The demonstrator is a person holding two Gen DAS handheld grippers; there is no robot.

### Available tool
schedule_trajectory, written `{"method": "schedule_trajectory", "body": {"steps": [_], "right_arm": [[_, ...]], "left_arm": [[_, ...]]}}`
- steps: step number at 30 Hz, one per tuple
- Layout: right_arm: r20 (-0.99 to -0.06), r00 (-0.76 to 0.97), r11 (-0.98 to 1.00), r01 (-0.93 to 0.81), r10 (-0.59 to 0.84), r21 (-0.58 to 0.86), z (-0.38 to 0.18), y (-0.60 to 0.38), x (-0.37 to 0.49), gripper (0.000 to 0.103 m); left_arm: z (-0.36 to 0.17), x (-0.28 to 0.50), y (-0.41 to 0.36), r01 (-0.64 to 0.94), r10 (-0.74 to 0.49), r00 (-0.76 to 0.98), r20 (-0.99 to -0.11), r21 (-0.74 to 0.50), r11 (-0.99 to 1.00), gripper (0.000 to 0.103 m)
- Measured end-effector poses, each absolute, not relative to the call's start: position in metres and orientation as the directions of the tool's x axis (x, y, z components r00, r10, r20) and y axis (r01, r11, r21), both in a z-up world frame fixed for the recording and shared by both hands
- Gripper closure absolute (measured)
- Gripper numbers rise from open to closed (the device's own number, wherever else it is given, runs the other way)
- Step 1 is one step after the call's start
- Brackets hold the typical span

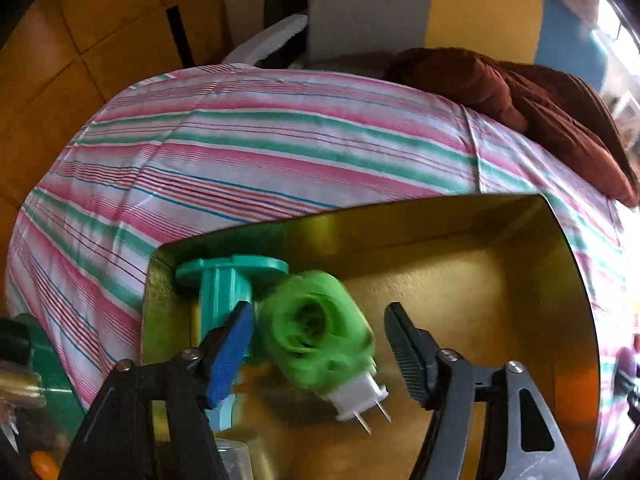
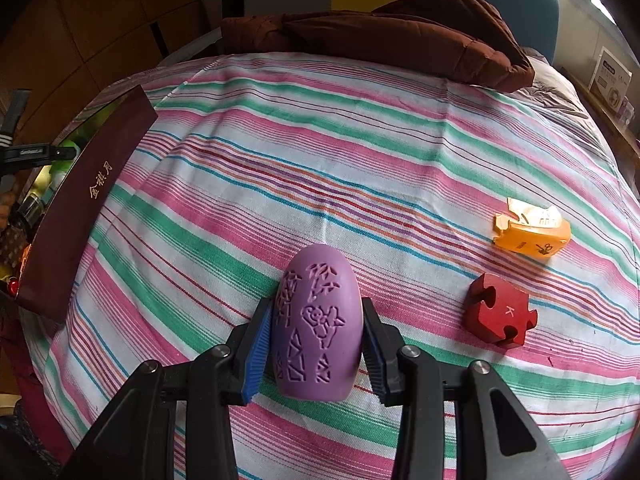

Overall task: Organize rigid objects
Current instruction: 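Carry the green-and-white plug into the gold tray and open the left tool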

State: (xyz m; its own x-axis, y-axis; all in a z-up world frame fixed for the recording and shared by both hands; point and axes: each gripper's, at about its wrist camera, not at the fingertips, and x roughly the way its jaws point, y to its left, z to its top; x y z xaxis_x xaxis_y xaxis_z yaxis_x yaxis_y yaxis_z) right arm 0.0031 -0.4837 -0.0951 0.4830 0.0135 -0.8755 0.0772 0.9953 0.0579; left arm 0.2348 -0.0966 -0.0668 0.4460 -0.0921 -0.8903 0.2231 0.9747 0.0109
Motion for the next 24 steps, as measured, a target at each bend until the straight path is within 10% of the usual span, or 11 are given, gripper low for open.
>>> {"method": "schedule_trajectory", "body": {"steps": [24], "right_arm": [[-0.874,0.486,0.997,0.071,0.002,0.042,-0.095,-0.482,0.003,0.061]], "left_arm": [[0.019,0.045,-0.078,0.217,-0.101,0.733,-0.673,0.091,0.972,0.019]]}}
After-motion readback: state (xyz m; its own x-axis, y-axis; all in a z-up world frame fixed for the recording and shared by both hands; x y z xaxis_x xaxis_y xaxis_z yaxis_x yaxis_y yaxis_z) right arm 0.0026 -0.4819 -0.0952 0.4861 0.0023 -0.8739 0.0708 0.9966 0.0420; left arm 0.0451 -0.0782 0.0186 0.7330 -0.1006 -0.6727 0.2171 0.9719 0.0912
